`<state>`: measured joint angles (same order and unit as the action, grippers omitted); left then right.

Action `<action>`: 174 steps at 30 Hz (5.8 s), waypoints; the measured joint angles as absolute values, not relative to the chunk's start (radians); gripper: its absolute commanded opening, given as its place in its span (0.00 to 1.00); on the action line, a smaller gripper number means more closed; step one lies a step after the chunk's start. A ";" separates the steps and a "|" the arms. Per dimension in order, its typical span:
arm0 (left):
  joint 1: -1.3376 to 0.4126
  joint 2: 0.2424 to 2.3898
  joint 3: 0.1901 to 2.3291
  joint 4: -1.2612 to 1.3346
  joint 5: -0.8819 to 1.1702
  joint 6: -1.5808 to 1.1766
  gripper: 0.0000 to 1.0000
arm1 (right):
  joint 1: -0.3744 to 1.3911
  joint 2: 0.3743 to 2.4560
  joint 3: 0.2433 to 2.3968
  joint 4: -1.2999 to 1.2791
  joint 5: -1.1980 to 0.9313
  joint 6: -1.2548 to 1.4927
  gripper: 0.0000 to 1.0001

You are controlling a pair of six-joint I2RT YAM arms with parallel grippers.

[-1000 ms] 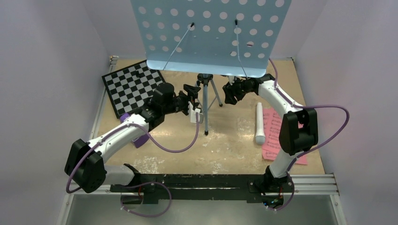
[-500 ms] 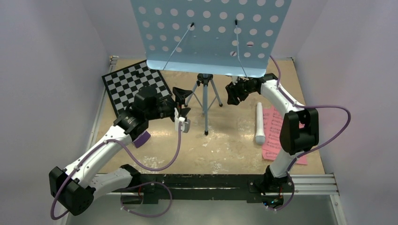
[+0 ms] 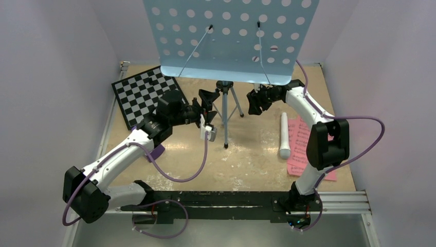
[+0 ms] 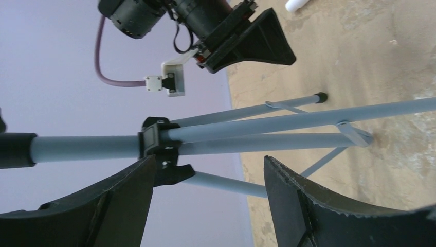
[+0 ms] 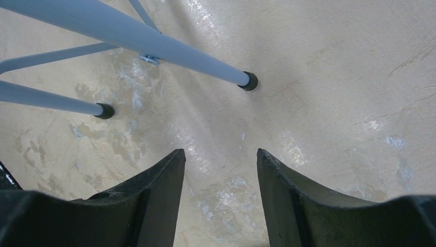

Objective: Pack up the instrument practice props

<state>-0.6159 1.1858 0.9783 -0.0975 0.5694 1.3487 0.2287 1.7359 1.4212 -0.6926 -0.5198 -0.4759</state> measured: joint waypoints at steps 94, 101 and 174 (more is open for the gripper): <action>-0.794 1.390 0.902 -0.054 0.200 0.427 0.78 | 0.311 1.807 1.354 1.092 -1.197 0.881 0.63; -0.806 1.498 0.883 0.076 0.185 0.357 0.78 | 0.328 1.828 1.358 1.090 -1.188 0.906 0.23; -0.757 1.504 0.803 -0.126 0.549 -0.172 0.00 | 0.288 2.067 1.193 0.035 -0.871 0.877 0.99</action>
